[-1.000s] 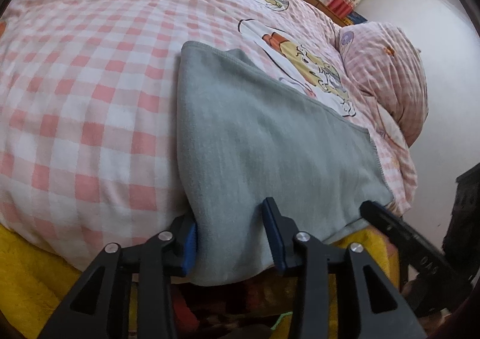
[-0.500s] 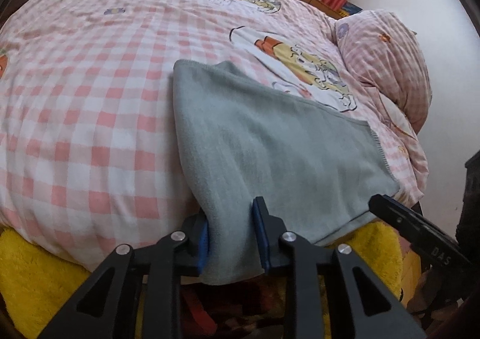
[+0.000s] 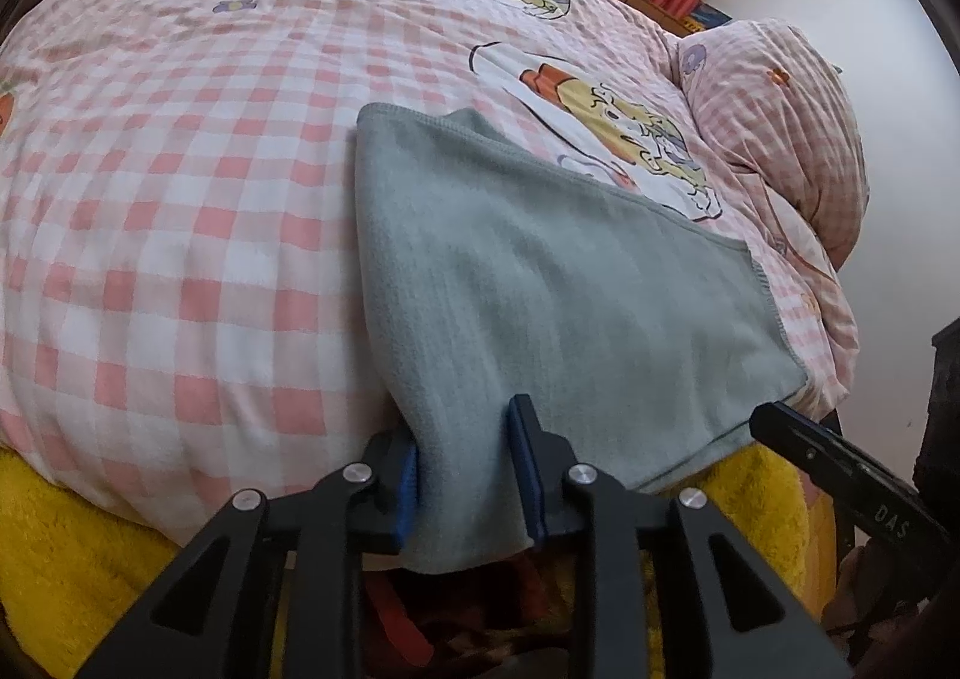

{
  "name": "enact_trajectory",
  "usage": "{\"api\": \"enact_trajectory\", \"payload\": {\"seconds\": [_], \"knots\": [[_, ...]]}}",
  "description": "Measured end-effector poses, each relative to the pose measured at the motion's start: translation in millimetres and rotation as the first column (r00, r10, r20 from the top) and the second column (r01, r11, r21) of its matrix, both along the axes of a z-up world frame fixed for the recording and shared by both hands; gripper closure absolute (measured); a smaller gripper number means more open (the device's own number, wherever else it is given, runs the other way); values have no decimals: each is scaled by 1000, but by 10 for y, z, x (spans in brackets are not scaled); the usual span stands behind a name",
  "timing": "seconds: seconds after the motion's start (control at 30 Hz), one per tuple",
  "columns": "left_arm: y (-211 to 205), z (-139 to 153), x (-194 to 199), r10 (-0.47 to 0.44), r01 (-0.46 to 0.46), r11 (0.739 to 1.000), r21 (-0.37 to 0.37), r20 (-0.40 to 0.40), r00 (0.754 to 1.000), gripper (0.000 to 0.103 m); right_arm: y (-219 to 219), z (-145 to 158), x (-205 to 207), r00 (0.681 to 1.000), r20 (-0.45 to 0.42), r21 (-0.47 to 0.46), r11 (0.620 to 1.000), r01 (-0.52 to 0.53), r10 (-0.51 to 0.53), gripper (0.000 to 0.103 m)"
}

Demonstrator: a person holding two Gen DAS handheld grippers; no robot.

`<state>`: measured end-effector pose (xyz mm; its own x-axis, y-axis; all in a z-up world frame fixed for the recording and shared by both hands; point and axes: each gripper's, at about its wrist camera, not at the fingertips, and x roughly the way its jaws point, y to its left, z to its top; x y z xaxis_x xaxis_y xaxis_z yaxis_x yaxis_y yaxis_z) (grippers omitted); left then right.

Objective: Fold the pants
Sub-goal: 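Pinch the bundle edge with the left tool and lift it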

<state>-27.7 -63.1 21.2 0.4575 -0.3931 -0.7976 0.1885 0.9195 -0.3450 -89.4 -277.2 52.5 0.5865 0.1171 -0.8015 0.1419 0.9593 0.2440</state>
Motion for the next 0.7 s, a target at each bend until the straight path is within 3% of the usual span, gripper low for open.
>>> {"api": "enact_trajectory", "payload": {"seconds": [0.37,0.7], "knots": [[-131,501,-132,-59,57,998,16,133,989,84,-137,76,-65,999,30,42,999,22,-24,56],[-441,1006,-233,-188,169,981,91,264,946,87,-383,148,-198,995,69,92,994,60,-66,56]]}}
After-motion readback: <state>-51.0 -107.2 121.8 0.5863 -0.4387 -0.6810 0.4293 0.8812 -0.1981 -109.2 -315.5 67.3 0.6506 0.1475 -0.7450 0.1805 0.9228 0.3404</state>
